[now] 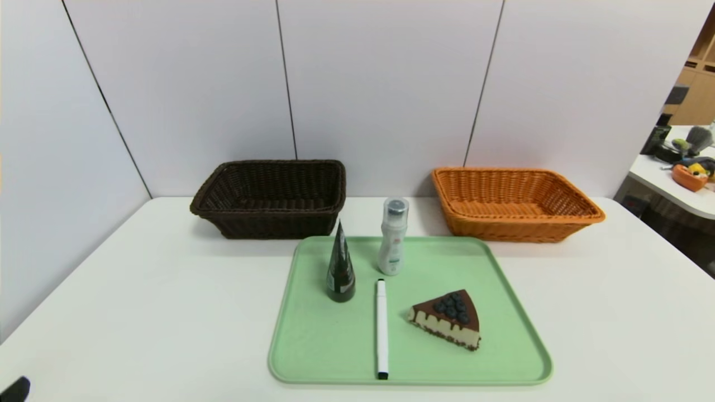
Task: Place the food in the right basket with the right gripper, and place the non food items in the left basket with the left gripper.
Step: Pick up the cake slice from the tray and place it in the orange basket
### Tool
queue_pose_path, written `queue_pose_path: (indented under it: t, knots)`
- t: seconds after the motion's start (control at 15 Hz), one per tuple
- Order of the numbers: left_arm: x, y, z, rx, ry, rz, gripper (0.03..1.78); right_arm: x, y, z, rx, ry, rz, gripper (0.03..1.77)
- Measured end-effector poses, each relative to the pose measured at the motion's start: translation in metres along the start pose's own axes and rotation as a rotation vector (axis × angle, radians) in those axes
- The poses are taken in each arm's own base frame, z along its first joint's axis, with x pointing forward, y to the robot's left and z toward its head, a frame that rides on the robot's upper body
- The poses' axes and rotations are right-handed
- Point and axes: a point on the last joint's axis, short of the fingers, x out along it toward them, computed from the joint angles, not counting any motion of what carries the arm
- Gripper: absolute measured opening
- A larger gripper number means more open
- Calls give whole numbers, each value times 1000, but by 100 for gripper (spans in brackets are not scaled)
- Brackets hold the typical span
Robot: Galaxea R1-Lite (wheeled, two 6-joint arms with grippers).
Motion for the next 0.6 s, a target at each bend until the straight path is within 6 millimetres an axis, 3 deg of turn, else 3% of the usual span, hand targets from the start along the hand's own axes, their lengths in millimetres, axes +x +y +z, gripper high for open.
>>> queue_pose_path:
  t: [0.27, 0.47, 0.6]
  knots:
    - [61, 12, 50, -13, 26, -102, 169, 40, -8, 49, -47, 49, 47, 170]
    - [110, 16, 63, -26, 57, -173, 169, 82, -11, 68, -79, 88, 120, 170]
    - [133, 12, 62, -46, 108, -231, 169, 112, -6, 73, -79, 105, 210, 170]
